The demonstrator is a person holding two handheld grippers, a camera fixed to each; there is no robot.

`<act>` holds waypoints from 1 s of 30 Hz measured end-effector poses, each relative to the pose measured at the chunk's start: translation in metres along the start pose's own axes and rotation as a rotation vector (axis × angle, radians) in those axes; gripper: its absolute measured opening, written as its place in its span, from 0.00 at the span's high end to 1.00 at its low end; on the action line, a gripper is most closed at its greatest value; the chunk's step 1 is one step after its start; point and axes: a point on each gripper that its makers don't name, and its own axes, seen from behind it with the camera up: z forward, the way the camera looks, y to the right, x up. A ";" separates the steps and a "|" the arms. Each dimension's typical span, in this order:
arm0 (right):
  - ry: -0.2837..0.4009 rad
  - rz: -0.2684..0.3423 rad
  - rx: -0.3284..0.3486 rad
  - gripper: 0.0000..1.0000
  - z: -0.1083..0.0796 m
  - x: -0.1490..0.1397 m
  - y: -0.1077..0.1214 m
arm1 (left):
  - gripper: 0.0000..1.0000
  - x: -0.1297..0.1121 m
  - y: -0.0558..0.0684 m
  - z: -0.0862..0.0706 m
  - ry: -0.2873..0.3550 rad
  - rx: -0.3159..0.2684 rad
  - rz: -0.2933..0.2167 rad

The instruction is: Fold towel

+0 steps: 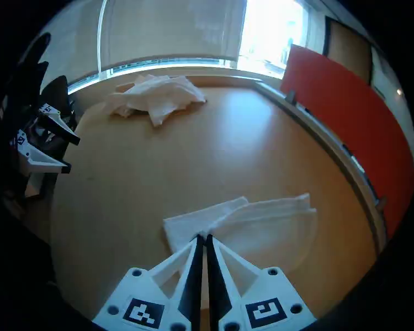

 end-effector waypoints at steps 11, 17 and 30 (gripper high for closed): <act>-0.042 0.030 0.048 0.95 0.023 -0.012 -0.009 | 0.03 -0.007 -0.004 -0.003 -0.003 0.011 -0.033; -0.041 0.034 0.041 0.81 0.019 -0.013 -0.006 | 0.03 -0.006 -0.001 -0.001 -0.005 0.005 -0.022; -0.037 0.054 -0.003 0.25 0.006 -0.022 -0.002 | 0.03 -0.006 0.003 0.001 -0.007 -0.001 -0.018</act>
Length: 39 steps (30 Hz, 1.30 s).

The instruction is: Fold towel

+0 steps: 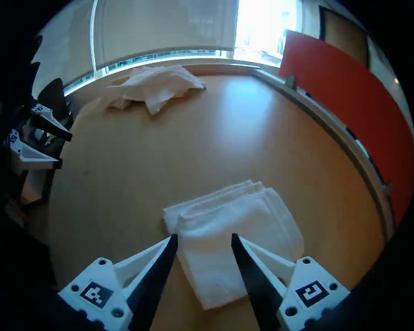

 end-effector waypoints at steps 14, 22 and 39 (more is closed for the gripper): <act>-0.030 0.057 -0.037 0.25 -0.022 -0.035 0.000 | 0.03 0.000 0.003 0.001 -0.002 -0.004 0.004; -0.046 0.103 -0.065 0.25 -0.034 -0.058 0.002 | 0.03 0.001 0.007 0.001 0.001 -0.010 0.007; -0.086 0.151 -0.080 0.29 -0.030 -0.093 0.000 | 0.03 -0.003 0.010 0.002 -0.006 -0.014 0.006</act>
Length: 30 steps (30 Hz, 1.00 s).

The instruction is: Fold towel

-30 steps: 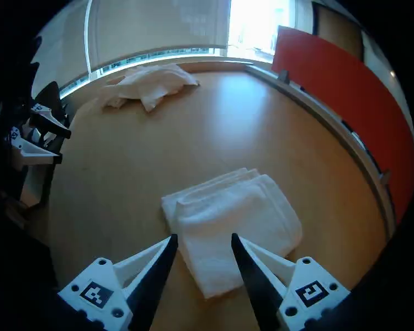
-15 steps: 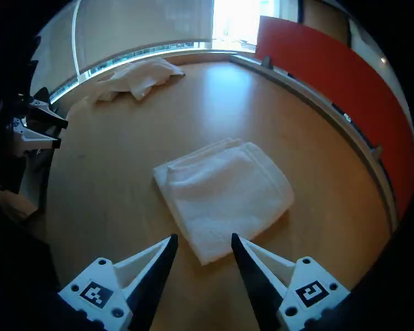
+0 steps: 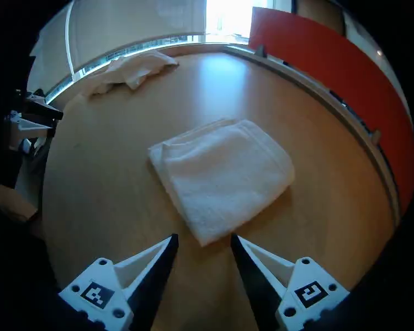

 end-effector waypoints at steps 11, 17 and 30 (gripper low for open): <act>-0.006 0.034 -0.006 0.54 0.006 -0.004 0.002 | 0.03 -0.001 0.000 0.001 -0.003 -0.002 -0.001; -0.001 0.053 -0.006 0.74 0.008 -0.003 0.003 | 0.03 -0.001 0.000 0.002 -0.005 -0.002 -0.001; 0.017 0.051 -0.022 0.96 0.005 -0.001 0.007 | 0.03 -0.001 0.001 0.002 -0.008 -0.009 0.003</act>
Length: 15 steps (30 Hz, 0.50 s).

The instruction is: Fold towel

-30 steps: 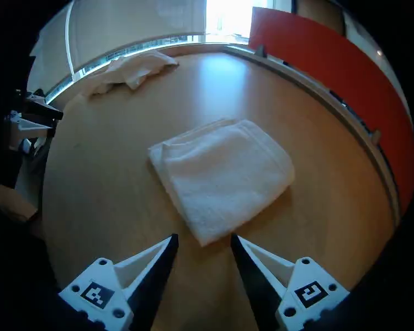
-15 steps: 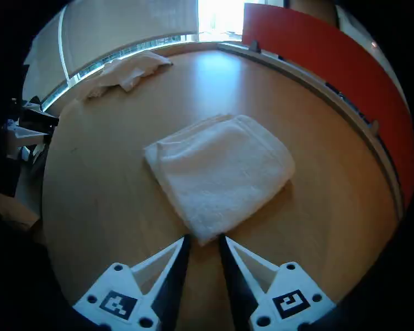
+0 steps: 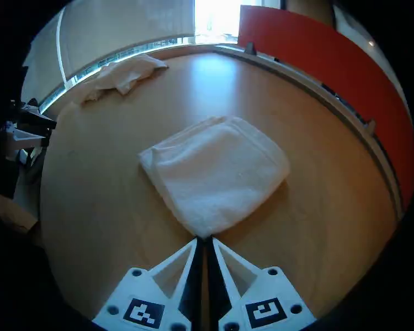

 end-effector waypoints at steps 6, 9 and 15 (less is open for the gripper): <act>0.032 -0.003 -0.008 0.96 -0.008 0.014 0.004 | 0.03 0.003 0.001 0.001 0.003 -0.008 -0.001; 0.058 -0.005 -0.020 0.96 -0.014 0.026 0.008 | 0.03 0.006 0.003 0.000 0.007 -0.012 0.002; 0.121 -0.015 -0.040 0.96 -0.029 0.062 0.016 | 0.03 0.016 0.005 -0.002 0.023 -0.022 0.010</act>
